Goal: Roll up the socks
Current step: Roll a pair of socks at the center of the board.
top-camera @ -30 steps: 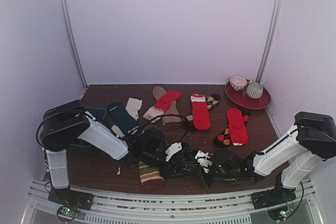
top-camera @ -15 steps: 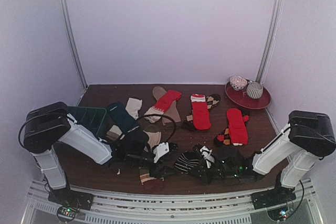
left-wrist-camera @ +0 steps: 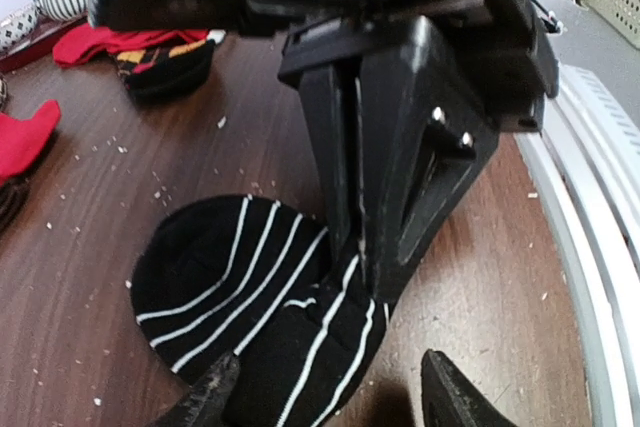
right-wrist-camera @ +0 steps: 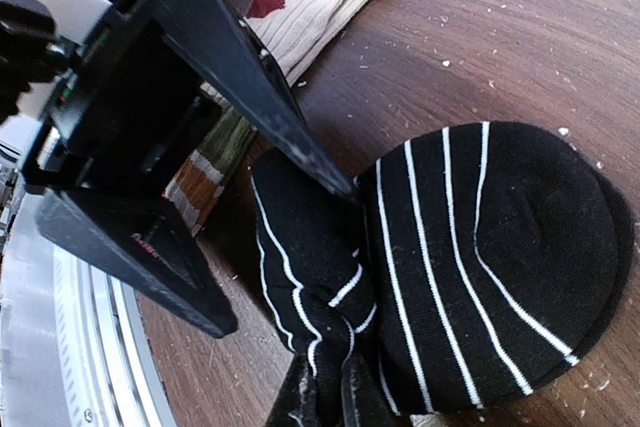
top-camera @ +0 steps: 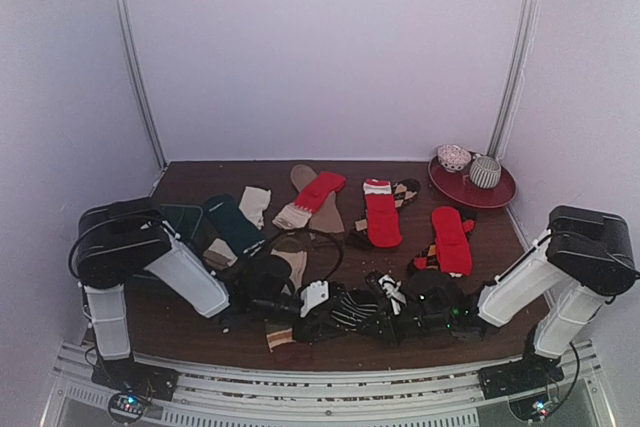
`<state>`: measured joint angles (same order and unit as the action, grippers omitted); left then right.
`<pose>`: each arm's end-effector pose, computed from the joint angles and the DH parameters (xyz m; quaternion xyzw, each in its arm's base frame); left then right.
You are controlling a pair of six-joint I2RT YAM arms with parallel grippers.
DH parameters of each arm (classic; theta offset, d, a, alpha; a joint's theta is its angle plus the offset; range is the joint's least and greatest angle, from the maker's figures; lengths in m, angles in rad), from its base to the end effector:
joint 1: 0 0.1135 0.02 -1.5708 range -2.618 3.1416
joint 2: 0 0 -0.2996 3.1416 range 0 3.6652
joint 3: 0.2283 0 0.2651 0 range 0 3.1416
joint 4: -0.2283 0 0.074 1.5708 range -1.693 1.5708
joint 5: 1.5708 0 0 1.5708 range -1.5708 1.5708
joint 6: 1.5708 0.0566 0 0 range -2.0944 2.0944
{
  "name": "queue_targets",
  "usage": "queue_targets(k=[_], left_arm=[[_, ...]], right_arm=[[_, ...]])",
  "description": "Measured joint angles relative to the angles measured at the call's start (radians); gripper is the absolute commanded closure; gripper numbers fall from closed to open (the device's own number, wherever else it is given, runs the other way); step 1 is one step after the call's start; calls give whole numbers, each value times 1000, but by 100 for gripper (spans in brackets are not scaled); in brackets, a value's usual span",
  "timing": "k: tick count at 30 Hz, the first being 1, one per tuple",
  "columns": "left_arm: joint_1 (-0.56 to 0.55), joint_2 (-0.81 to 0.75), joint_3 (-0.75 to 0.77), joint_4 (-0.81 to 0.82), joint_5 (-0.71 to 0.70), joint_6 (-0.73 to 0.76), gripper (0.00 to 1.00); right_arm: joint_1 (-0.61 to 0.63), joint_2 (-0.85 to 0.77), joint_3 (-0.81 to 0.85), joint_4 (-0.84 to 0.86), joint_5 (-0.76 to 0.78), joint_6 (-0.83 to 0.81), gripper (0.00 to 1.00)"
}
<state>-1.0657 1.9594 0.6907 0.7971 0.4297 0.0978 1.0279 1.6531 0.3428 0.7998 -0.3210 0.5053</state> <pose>0.1629 -0.3434 0.1051 0.5508 0.6349 -0.3984 0.3671 0.1296 0.2494 0.1156 -0.2981 0.8019 0.4456 0.2639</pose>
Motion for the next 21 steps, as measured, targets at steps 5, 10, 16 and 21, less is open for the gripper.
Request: queue_targets(k=[5,10,16,21], left_arm=[[9,38,9,4,7,1,61],[20,53,23,10,21,-2,77],[22,55,25,12,50,-16,100],[28,56,42,-18,74,-41,100]], right_arm=[[-13,10,2,8,-29,0,100],[-21,15,7,7,-49,0,100],[-27,21,11,7,-63,0,100],[-31,21,14,2,-68,0,89]])
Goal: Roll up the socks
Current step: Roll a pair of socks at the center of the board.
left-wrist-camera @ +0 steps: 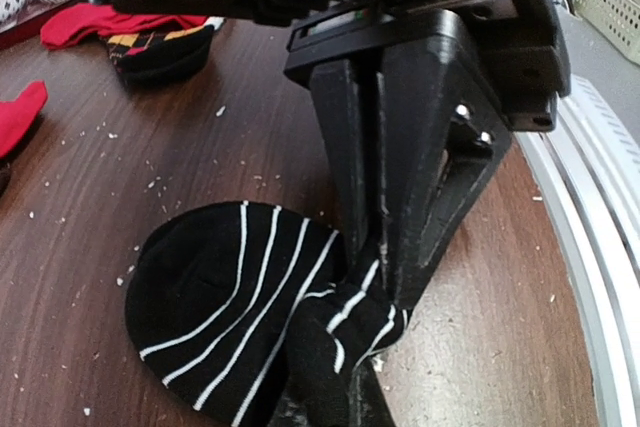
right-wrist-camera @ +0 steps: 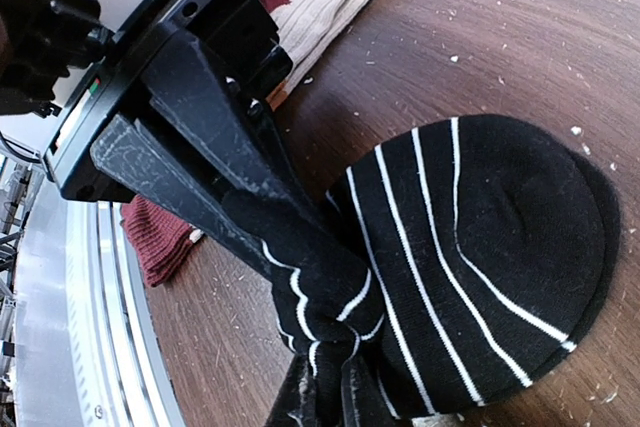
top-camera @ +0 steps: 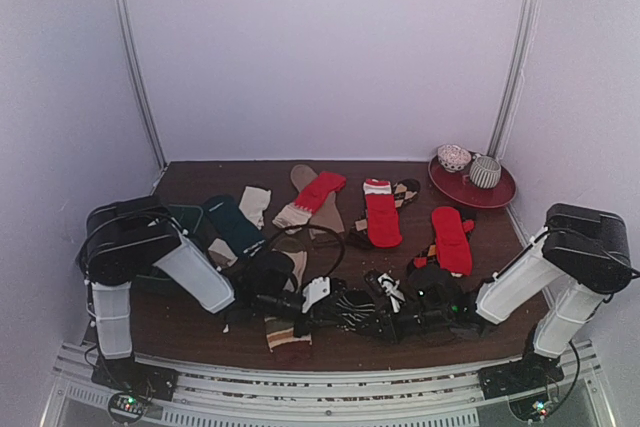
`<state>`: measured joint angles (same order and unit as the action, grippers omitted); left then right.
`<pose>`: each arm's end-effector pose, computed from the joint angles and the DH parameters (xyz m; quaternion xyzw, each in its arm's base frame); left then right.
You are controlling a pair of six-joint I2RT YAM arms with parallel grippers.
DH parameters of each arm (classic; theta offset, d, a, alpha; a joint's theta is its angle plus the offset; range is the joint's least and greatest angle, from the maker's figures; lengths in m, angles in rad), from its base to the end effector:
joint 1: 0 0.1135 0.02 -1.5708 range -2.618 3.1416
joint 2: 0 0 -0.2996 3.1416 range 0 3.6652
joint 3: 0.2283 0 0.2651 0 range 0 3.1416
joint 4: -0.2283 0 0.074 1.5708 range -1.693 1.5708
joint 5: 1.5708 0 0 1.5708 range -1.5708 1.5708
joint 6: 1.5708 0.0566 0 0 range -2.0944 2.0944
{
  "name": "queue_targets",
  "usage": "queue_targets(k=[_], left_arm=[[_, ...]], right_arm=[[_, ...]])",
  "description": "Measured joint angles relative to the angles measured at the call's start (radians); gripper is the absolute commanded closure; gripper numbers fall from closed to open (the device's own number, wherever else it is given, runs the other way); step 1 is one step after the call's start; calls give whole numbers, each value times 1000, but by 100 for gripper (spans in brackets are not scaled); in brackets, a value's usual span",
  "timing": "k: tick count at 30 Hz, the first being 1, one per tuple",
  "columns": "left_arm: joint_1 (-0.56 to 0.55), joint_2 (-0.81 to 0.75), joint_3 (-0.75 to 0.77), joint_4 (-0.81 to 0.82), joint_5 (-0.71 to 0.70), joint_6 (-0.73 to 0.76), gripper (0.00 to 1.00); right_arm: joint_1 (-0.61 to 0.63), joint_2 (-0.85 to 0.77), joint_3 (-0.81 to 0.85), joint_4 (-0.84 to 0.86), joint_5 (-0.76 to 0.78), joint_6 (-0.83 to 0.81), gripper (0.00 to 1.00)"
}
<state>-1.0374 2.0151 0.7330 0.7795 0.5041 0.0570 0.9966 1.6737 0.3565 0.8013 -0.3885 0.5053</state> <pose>0.1738 -0.3481 0.0940 0.5421 0.6458 -0.4215 0.3339 0.1360 0.2497 0.1143 -0.3004 0.7988 0.4589 0.2472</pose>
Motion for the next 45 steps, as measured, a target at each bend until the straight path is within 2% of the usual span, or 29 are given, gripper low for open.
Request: queue_targets(k=[2,6,11,14,18,21,25,32,35,40,45], left_arm=[[3,0,14,-29,6,-22,100],[8,3,48,-87,13,-83,100],[24,25,69,-102,43,-174,100],[39,42,68,-80,79,-222,100],[49,57,73,-64,111,-261,100],[51,64,80,-66,129,-276,100],[55,68,84,-68,141,-284,100],[57,72,88,-69,149,-287,100],[57,72,89,-70,150,-287,100],[57,72,90,-73,152,-286,100],[58,73,92,-74,155,-286,100]], right_arm=[[0,-3,2,-10,1,-3,81],[0,-40,10,-51,16,-18,72],[10,-172,-14,-159,98,-91,63],[53,-326,-59,-177,211,-190,59],[132,-434,-94,-142,321,-323,59],[165,-417,-109,-100,365,-417,59],[188,-302,-97,-77,397,-499,59],[197,-216,-77,-34,446,-557,59],[197,-182,-61,-5,457,-565,60],[197,-115,-33,14,460,-570,69],[197,-63,0,5,475,-555,97]])
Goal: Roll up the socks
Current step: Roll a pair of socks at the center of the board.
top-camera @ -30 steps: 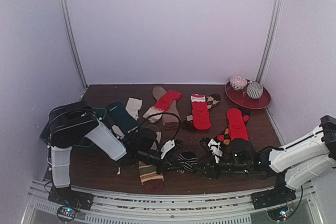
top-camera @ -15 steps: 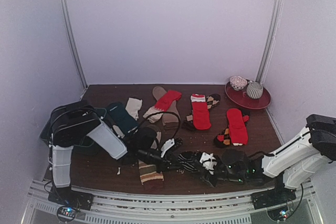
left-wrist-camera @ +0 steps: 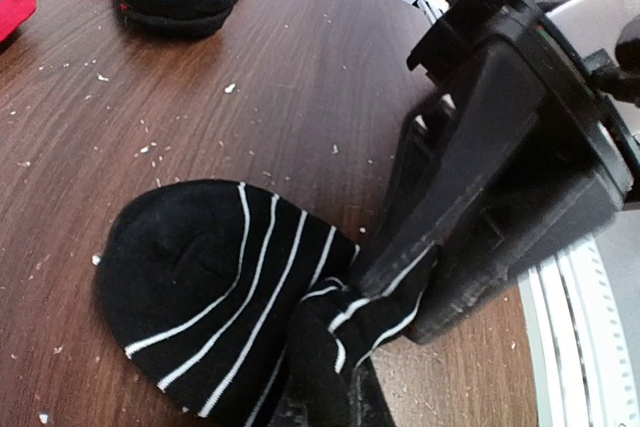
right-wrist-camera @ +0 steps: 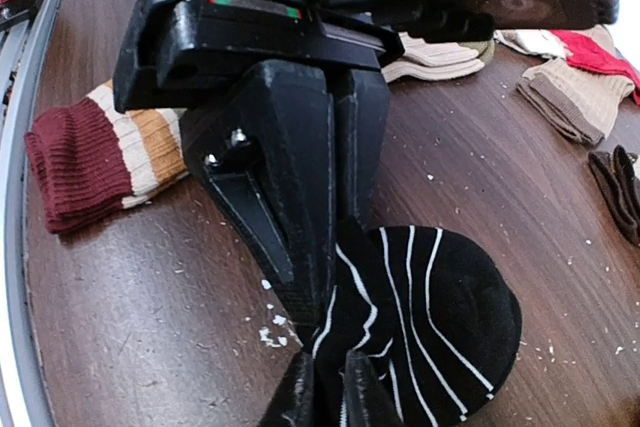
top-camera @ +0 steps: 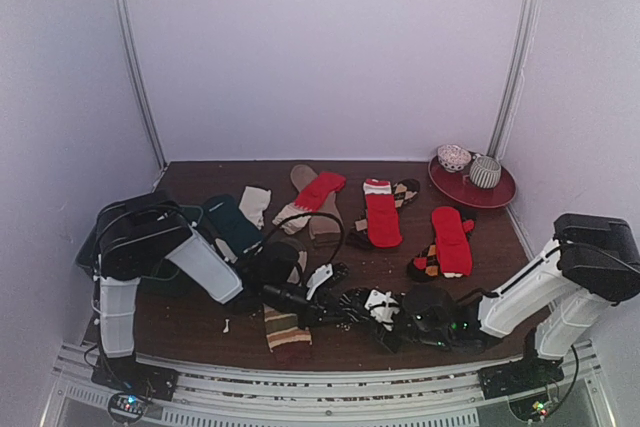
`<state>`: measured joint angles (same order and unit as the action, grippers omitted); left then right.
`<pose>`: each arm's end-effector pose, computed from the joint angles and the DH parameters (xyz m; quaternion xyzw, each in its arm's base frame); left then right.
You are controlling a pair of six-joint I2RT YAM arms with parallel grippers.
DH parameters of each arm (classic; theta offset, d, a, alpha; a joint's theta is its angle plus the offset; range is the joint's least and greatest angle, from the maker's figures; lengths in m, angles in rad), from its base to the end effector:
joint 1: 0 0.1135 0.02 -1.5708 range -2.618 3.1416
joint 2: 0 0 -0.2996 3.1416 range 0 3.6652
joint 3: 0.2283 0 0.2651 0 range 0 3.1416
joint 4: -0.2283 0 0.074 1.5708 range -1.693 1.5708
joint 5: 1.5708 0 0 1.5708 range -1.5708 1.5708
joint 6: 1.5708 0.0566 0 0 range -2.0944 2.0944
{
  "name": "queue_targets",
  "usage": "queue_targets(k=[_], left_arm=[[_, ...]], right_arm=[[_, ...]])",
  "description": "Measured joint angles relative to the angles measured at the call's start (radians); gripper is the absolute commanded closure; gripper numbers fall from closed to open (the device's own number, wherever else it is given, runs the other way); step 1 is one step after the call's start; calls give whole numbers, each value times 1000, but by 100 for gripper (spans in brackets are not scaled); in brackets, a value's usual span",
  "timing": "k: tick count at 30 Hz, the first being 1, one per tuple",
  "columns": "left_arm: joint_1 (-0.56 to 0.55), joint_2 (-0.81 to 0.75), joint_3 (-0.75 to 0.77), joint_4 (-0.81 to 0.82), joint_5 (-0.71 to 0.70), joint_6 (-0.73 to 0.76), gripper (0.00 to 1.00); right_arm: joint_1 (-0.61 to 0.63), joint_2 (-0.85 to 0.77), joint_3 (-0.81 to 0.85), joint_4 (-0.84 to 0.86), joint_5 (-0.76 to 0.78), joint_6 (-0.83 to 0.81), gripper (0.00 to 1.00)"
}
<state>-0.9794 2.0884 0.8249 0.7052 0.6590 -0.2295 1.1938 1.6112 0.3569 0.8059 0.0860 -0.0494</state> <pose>0.1966 -0.3549 0.0830 0.4491 0.7126 -0.4936 0.2167 0.1102 0.2650 0.1296 -0.4740 0.7009 0.2573 0.4667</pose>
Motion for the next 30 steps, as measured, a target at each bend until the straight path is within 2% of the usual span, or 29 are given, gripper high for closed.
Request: queue_targets(k=[1,5,9,12,16,18,24,30], left_arm=[[0,0,0,0,0,0,100],[1,0,0,0,1,1,100],[1,-3,-3,0,-2,6,80],[-3,-27,-22,-2,-31,23,65],[-6,-109,-97,-22,-98,56,60],[-5,-146,-133,-32,-136,75,54],[-5,-245,-170,-15,-225,170,46],[-5,-243,-147,79,-212,272,44]], right_arm=[[0,5,2,0,6,11,99],[0,15,8,-8,31,53,100],[-16,17,6,-6,13,137,100],[-73,17,-13,22,-74,235,100],[-151,49,-24,78,-208,348,100],[-185,79,-23,114,-280,396,100],[-266,105,-5,109,-452,494,100],[-293,132,47,54,-548,521,100]])
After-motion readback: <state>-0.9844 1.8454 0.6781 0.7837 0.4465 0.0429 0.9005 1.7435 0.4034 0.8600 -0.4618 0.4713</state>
